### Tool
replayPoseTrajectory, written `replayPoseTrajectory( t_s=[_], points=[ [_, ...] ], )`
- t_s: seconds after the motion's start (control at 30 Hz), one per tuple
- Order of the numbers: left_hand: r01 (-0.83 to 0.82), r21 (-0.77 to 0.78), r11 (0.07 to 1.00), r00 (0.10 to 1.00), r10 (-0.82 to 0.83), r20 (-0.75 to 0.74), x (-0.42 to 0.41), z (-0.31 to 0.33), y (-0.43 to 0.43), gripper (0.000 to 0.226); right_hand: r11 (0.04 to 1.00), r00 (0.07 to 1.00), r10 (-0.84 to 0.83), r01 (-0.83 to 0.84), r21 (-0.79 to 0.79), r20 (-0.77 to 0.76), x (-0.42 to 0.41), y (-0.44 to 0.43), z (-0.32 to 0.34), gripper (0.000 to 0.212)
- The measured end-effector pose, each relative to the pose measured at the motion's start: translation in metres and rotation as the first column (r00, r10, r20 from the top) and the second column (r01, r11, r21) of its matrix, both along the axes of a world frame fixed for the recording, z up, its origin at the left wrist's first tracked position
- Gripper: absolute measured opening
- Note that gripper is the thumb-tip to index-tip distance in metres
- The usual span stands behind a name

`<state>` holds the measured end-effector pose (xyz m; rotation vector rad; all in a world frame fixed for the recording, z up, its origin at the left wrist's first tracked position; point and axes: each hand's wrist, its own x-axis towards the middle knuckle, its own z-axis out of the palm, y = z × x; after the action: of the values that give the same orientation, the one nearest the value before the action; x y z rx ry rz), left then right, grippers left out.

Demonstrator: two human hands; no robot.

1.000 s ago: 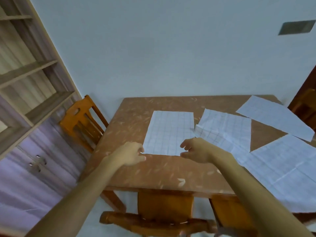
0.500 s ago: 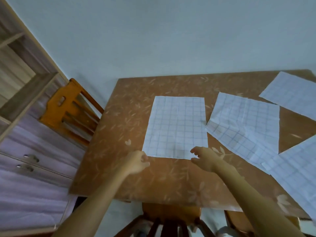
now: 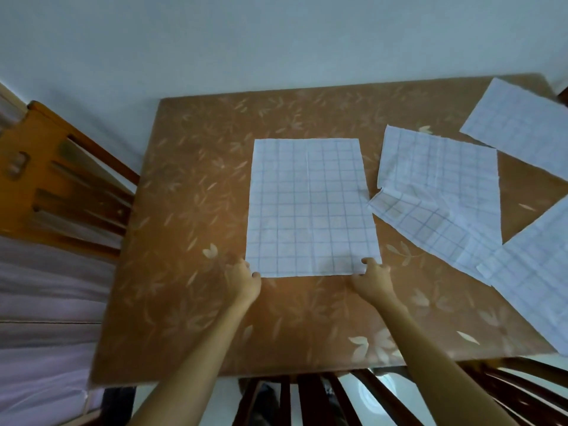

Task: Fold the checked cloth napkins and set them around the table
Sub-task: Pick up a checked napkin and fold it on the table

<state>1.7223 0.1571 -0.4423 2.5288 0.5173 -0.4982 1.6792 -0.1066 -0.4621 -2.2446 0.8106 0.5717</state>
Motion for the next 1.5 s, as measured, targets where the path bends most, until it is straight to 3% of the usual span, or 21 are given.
replayPoseTrajectory(
  t_s=[0.2,0.37,0.47,0.6,0.73,0.83,0.97,1.03,1.13,1.2,1.3,1.37,1.5],
  points=[
    [-0.121,-0.026,0.992,0.993,0.121,-0.012,0.007,-0.023,-0.002,0.049,0.986,0.984,-0.153,0.158,-0.053,0.089,-0.004,0.009,-0.016,0.054],
    [-0.325,-0.306,0.895,0.946,0.307,-0.105,0.011,-0.044,0.002,0.014,0.969,0.953,-0.245,0.246,0.018,0.177,-0.001,0.005,-0.021,0.064],
    [-0.358,-0.333,0.872,0.934,0.334,-0.129,0.007,-0.069,0.008,0.012,0.925,0.908,-0.367,0.333,0.185,0.201,0.003,0.001,-0.025,0.059],
    [-0.41,-0.359,0.838,0.912,0.382,-0.149,-0.006,-0.038,0.003,0.009,0.865,0.881,-0.465,0.433,0.253,0.082,0.005,-0.009,-0.028,0.053],
    [-0.483,-0.393,0.783,0.873,0.463,-0.151,-0.028,-0.033,0.023,0.014,0.974,0.972,-0.21,0.199,0.106,0.102,-0.002,-0.003,-0.036,0.025],
    [-0.521,-0.405,0.752,0.847,0.515,-0.132,-0.05,-0.031,0.038,0.014,0.985,0.975,-0.157,0.143,0.096,0.156,-0.013,0.009,-0.033,0.037],
    [-0.512,-0.405,0.758,0.838,0.544,-0.042,-0.083,-0.014,0.054,0.006,0.961,0.958,-0.192,0.139,0.238,0.215,-0.031,0.014,-0.018,0.012],
    [-0.437,-0.348,0.829,0.873,0.485,0.059,-0.101,-0.003,0.06,0.007,0.96,0.945,-0.126,0.04,0.277,0.301,-0.044,0.011,-0.008,0.022],
    [-0.274,-0.332,0.902,0.902,0.361,0.238,-0.13,0.016,0.063,0.014,0.939,0.887,0.126,-0.251,0.234,0.445,-0.064,0.001,0.007,0.049],
    [-0.183,-0.402,0.897,0.899,0.318,0.3,-0.147,0.025,0.062,0.02,0.911,0.84,0.237,-0.367,0.19,0.488,-0.076,-0.009,0.01,0.057],
    [-0.155,-0.535,0.83,0.897,0.346,0.276,-0.169,0.034,0.062,0.012,0.873,0.774,0.408,-0.486,0.042,0.485,-0.086,-0.025,0.014,0.041],
    [-0.156,-0.612,0.776,0.872,0.399,0.284,-0.18,0.038,0.062,0.022,0.83,0.733,0.509,-0.556,-0.033,0.452,-0.093,-0.032,0.019,0.039],
    [-0.167,-0.684,0.71,0.823,0.482,0.3,-0.201,0.051,0.064,0.026,0.805,0.671,0.555,-0.582,-0.115,0.491,-0.105,-0.044,0.033,0.031]
  ],
)
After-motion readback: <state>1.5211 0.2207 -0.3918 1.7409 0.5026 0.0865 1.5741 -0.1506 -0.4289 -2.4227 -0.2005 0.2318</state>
